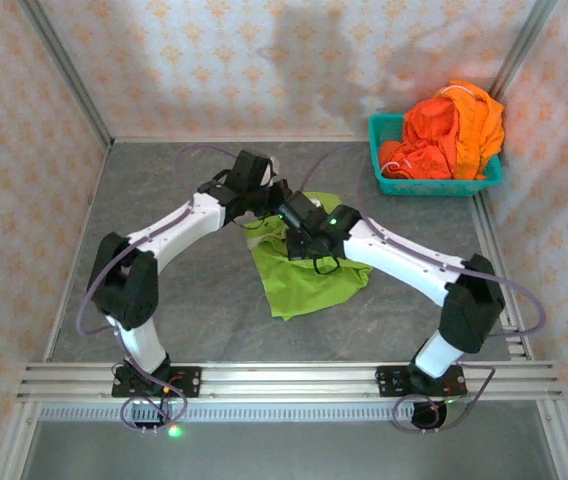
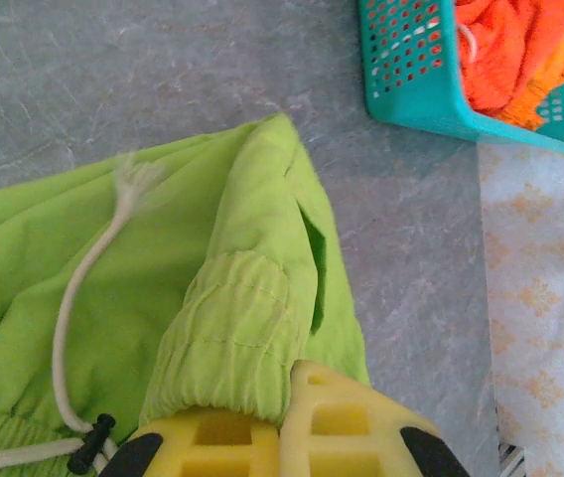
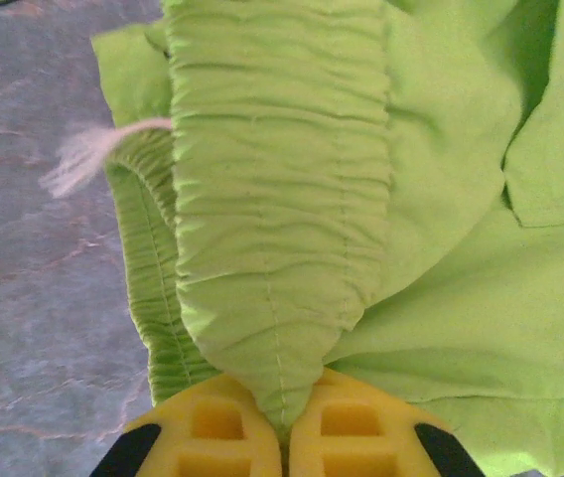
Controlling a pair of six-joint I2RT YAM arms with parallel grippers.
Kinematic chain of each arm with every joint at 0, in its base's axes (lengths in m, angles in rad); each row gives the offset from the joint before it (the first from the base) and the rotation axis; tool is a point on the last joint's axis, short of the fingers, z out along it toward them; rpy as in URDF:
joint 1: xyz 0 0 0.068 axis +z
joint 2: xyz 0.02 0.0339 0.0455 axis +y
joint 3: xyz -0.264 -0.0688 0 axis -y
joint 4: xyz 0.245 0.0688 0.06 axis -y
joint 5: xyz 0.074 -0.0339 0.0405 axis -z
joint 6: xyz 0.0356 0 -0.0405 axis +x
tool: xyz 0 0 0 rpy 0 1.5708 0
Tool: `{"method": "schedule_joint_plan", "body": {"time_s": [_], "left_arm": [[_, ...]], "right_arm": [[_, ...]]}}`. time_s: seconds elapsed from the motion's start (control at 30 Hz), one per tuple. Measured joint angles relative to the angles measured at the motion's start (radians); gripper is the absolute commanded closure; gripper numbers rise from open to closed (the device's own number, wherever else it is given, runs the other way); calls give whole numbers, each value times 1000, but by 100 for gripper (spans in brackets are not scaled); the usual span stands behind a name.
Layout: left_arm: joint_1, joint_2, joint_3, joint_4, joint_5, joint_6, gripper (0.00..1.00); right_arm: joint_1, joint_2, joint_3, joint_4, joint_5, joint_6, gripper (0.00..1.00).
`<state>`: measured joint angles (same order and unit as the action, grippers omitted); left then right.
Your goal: Fold and stack the shorts
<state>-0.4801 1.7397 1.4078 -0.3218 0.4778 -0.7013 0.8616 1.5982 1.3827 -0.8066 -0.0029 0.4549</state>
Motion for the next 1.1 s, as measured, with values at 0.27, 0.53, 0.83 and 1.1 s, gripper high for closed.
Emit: {"method": "schedule_joint_plan", "body": {"time_s": [0.27,0.53,0.83,1.1], "left_arm": [[3,-139,-306,51,-62,21,100],[25,-175,-660,191,-84,-16,100],[65,-184,-724,314,-66,-24,98],[84,-232,-724,304,-82,-6,41]], "right_arm": [[65,44,-114,83,-148,77,91],[160,220,-217,272,-397,143,82],[141,237,-261,447,-569,172,68],[122,210,-303,571,-703,199,33]]}}
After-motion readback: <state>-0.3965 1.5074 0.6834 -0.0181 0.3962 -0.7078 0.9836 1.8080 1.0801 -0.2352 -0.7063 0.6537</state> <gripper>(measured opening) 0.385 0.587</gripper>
